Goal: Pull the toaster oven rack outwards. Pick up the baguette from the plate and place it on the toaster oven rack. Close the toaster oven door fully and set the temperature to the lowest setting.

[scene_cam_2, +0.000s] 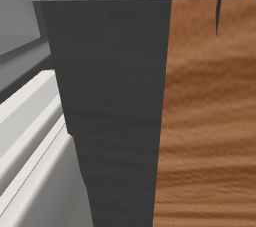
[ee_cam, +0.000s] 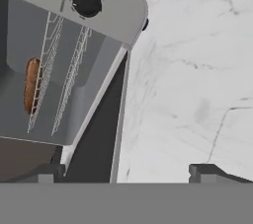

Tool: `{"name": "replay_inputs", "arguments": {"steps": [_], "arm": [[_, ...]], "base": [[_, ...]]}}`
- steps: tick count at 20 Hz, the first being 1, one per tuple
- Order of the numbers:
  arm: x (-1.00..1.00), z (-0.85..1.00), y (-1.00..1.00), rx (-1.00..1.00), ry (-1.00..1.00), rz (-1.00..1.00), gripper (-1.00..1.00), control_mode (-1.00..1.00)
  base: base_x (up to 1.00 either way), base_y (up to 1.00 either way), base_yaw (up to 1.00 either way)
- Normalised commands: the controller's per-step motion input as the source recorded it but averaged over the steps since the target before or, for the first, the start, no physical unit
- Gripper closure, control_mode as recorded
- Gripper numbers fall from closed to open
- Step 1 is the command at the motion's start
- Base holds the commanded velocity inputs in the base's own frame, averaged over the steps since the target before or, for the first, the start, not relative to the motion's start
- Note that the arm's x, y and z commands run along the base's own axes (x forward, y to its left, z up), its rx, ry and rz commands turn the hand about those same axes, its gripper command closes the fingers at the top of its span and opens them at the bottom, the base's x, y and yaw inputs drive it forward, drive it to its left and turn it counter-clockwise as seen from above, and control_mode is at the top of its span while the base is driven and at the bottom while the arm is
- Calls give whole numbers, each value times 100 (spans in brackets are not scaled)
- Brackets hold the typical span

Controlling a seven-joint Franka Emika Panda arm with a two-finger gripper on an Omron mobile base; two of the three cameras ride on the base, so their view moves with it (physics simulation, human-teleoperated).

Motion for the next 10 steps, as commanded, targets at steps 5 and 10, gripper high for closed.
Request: {"name": "replay_inputs", "arguments": {"steps": [5, 10], "arm": [[0, 0, 1, 0, 0, 8, -100, -100], [-4, 0, 16, 0, 0, 7, -100, -100]], "base": [[0, 0, 0], [0, 0, 0]]}}
